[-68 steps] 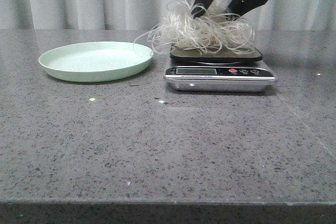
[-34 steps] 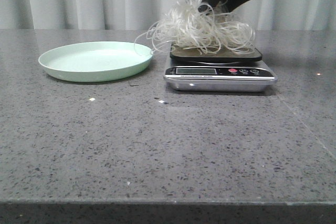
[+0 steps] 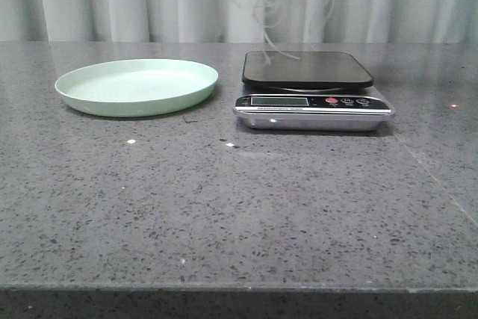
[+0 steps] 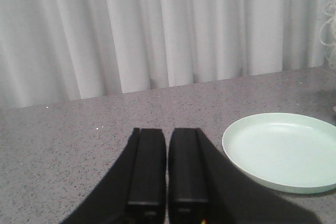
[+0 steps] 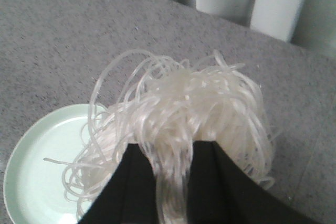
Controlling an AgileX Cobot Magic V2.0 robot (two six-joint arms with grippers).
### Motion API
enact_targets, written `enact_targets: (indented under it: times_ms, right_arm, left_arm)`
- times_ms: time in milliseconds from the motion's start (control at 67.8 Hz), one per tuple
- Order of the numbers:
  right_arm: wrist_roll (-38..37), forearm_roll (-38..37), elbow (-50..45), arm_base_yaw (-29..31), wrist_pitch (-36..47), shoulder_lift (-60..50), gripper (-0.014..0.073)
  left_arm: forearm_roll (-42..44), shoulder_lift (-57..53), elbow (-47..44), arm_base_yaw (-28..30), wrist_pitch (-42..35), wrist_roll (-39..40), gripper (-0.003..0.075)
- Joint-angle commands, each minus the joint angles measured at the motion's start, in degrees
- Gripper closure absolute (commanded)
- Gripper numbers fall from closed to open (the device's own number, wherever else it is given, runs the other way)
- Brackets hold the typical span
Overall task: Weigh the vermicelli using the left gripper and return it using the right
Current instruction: 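Lift the vermicelli with the right gripper and carry it to the plate, then lower the vermicelli onto the green plate and open the right gripper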
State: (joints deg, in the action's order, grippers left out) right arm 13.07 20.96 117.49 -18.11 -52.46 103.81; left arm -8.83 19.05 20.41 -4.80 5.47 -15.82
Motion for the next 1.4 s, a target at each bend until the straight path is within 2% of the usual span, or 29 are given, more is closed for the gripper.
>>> enact_targets:
  times_ms: [0, 221, 443, 753, 1210, 1284, 1387]
  right_arm:
    - [0.7, 1.48, 4.32, -2.78, 5.91, -3.43, 0.0443]
    - [0.7, 1.48, 4.7, -10.55, 12.91, -0.76, 0.0443]
    - [0.7, 1.48, 4.7, -15.03, 13.08, 5.23, 0.0443]
    - [0.7, 1.43, 4.7, -15.49, 9.27, 11.82, 0.0443]
    - [0.7, 1.37, 4.7, -15.44, 8.78, 12.98, 0.0438]
    - [0.7, 1.37, 4.7, -15.44, 8.66, 12.98, 0.0396]
    - [0.7, 1.37, 4.7, -15.44, 8.41, 12.91, 0.0251]
  left_arm:
    - [-0.68, 0.39, 2.02, 0.04, -3.99, 0.73, 0.0584]
    - [-0.68, 0.39, 2.02, 0.04, -3.99, 0.73, 0.0584]
    - [-0.68, 0.39, 2.02, 0.04, -3.99, 0.73, 0.0584]
    - [-0.68, 0.39, 2.02, 0.04, -3.99, 0.73, 0.0584]
    - [-0.68, 0.39, 2.02, 0.04, -3.99, 0.73, 0.0584]
    - [-0.68, 0.39, 2.02, 0.04, -3.99, 0.73, 0.0584]
    - [-0.68, 0.39, 2.02, 0.04, -3.99, 0.73, 0.0584]
